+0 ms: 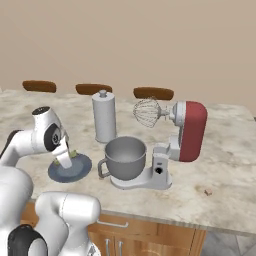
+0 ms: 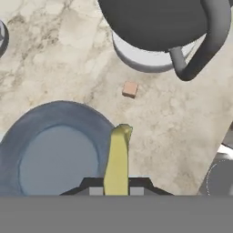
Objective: Add butter and sugar cubes to the stand mixer bowl and then turn on the stand mixer to begin making frosting.
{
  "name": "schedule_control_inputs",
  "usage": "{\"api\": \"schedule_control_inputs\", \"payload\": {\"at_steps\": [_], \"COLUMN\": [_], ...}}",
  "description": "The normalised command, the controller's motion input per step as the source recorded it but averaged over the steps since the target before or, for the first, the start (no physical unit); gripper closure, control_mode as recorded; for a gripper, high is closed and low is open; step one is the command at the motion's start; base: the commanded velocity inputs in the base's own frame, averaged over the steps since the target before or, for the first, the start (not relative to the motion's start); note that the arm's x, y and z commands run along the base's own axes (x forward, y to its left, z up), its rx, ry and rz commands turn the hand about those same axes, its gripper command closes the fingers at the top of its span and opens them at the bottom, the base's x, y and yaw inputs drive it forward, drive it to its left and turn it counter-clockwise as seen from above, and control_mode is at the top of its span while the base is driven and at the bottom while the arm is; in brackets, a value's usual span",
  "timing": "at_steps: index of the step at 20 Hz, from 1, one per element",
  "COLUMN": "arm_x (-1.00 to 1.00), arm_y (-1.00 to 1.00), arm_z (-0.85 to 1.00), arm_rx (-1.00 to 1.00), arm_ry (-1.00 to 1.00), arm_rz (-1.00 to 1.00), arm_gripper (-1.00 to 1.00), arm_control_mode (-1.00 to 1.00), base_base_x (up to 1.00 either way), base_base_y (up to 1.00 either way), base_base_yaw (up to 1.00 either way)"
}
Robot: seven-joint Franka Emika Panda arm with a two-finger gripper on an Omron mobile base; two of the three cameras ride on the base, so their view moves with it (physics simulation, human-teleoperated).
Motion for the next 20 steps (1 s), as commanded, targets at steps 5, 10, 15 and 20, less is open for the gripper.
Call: {"api": "schedule_control_inputs", "payload": {"at_steps": [5,10,15,20], "arm_x": [-0.17,-0.14,-0.26,-0.07], "arm_y": [-0.51,-0.59,-0.76,-0.65], "arm_z": [0.90,0.72,0.44,0.33], "arm_rx": [-0.08,-0.04,0.00,0.00], "arm_ry": [-0.01,0.00,0.00,0.02], "arm_rz": [-0.14,-0.14,-0.13,-0.09], "arm_gripper": [1.00,1.00,1.00,1.00], "arm_control_mode": [-1.00,-1.00,-1.00,-1.00], "base_base_x": [0.00,0.00,0.00,0.00], "base_base_y": [0.00,0.00,0.00,0.00], "base_base_yaw": [0.00,0.00,0.00,0.00]}}
